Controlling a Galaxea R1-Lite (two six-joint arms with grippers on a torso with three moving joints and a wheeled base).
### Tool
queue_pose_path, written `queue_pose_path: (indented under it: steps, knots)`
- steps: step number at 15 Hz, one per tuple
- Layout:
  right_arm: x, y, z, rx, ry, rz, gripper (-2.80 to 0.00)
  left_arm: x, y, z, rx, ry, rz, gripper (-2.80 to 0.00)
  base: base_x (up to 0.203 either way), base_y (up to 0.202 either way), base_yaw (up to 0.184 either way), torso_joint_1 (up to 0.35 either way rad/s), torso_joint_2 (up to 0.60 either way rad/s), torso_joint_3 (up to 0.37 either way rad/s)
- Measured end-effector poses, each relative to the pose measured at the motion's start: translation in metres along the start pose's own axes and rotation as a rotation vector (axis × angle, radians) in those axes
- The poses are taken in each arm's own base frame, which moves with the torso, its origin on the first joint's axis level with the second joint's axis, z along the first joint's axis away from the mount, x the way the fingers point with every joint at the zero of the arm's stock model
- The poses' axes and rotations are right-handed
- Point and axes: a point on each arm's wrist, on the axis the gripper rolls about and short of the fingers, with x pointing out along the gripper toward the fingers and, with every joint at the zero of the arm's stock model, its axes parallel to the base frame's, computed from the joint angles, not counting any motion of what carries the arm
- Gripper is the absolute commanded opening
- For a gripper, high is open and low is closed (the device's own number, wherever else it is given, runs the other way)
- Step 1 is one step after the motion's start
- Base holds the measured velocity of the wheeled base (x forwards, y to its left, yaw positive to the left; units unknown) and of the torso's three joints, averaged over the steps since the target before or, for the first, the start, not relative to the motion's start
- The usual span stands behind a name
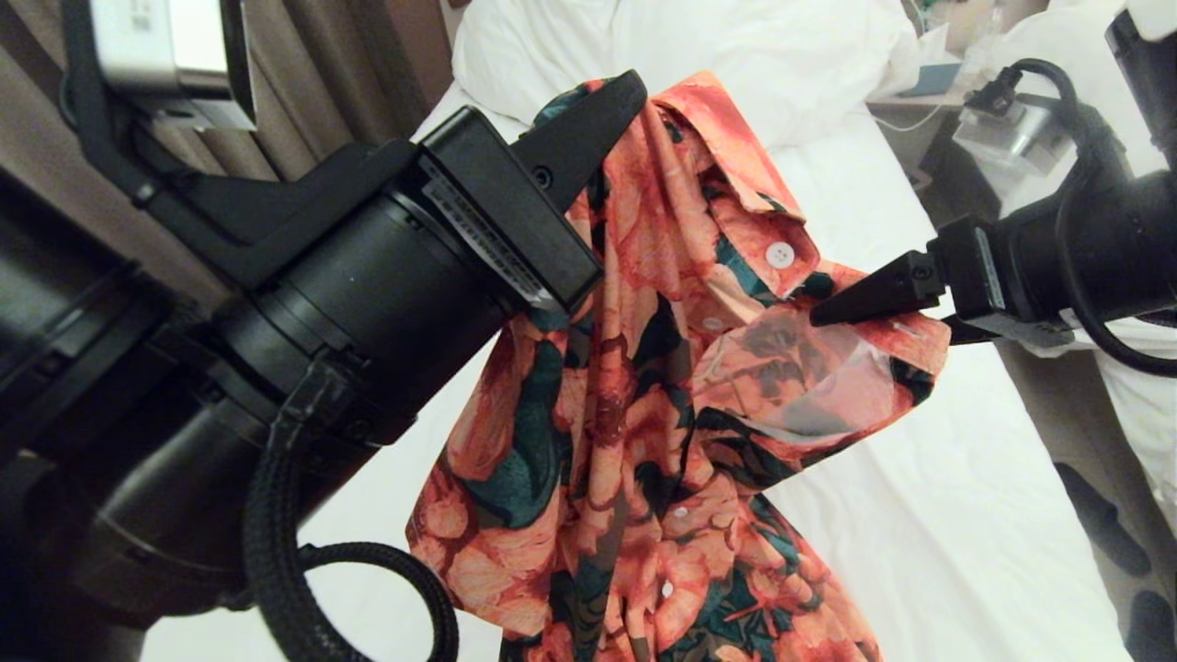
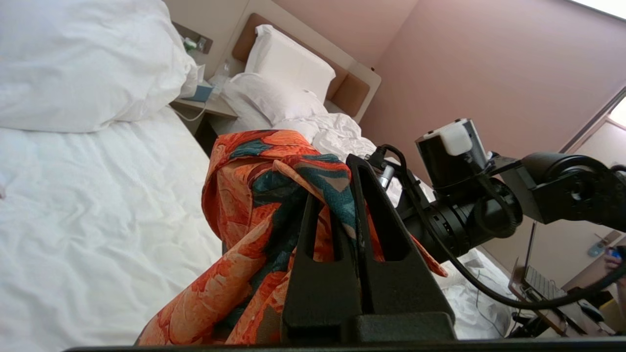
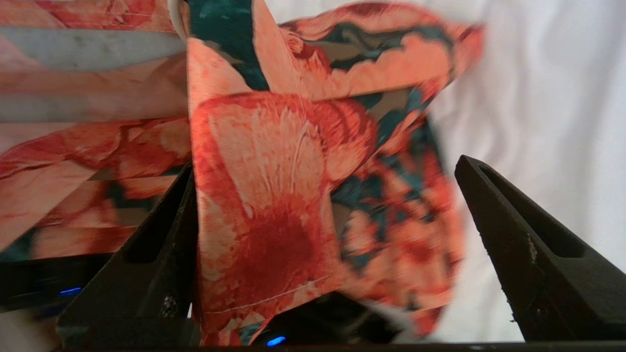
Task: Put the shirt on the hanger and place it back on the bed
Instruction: Hook the other side of the shirt onto the hanger
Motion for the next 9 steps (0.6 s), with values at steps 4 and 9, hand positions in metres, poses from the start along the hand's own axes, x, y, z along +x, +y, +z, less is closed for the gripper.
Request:
queue_pose_path:
  steps: [4,9]
  knots:
    - [-0.001,-0.019,-0.001,0.127,0.053,0.093,0.00,0.000,-0.001,0.001,-0.002,-0.002,-0.001,-2.80,0.000,0.000,0.000,0.000,0.00,0.000]
    - [-0.026,-0.032,0.003,0.201,0.056,0.301,0.00,-0.001,-0.001,0.001,-0.001,-0.003,-0.003,-2.80,0.000,0.000,0.000,0.000,0.00,0.000]
